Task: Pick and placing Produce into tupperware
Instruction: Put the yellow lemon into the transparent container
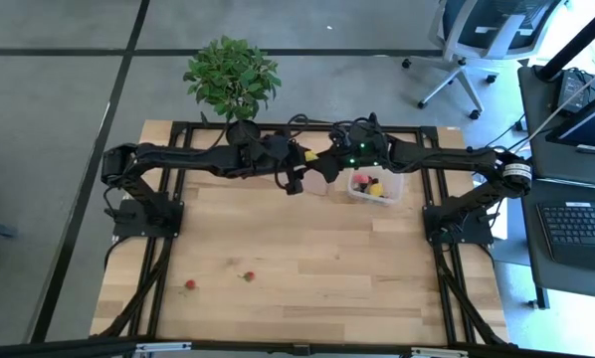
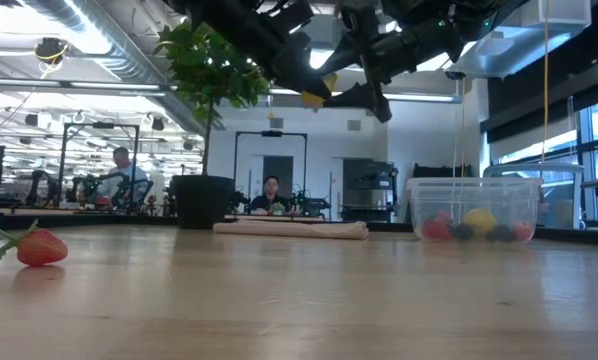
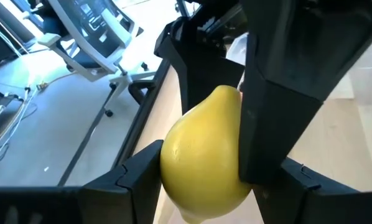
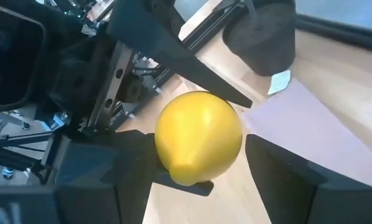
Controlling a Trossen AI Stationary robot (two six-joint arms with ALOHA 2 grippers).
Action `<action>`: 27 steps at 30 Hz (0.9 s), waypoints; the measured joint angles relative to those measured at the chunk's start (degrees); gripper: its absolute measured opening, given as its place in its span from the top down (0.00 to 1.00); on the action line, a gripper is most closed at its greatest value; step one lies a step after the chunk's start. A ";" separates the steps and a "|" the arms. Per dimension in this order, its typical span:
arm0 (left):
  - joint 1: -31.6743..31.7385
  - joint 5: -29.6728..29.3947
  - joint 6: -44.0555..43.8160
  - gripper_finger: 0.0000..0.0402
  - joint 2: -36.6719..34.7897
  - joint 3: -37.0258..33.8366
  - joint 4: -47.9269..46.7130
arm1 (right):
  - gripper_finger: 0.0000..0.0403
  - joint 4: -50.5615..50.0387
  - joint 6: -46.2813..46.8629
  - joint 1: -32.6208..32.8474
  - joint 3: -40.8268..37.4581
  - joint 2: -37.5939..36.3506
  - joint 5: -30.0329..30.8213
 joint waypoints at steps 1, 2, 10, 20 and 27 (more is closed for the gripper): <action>0.03 0.00 0.00 0.49 0.00 -0.02 0.29 | 0.38 0.12 -0.68 0.00 0.00 0.00 0.19; 0.03 -0.06 -0.01 0.49 0.00 -0.02 0.49 | 0.38 0.32 -0.74 -0.02 0.00 0.00 0.19; -0.57 -0.03 -0.24 0.49 0.00 -0.02 1.32 | 0.38 0.69 1.29 -0.04 0.04 -0.04 0.47; -1.43 -0.29 -0.42 0.49 0.00 -0.02 3.10 | 0.38 2.14 3.48 -0.02 0.04 -0.04 0.61; -1.94 -0.61 -0.60 0.49 0.00 -0.02 3.29 | 0.38 2.60 5.05 0.02 0.04 -0.02 1.76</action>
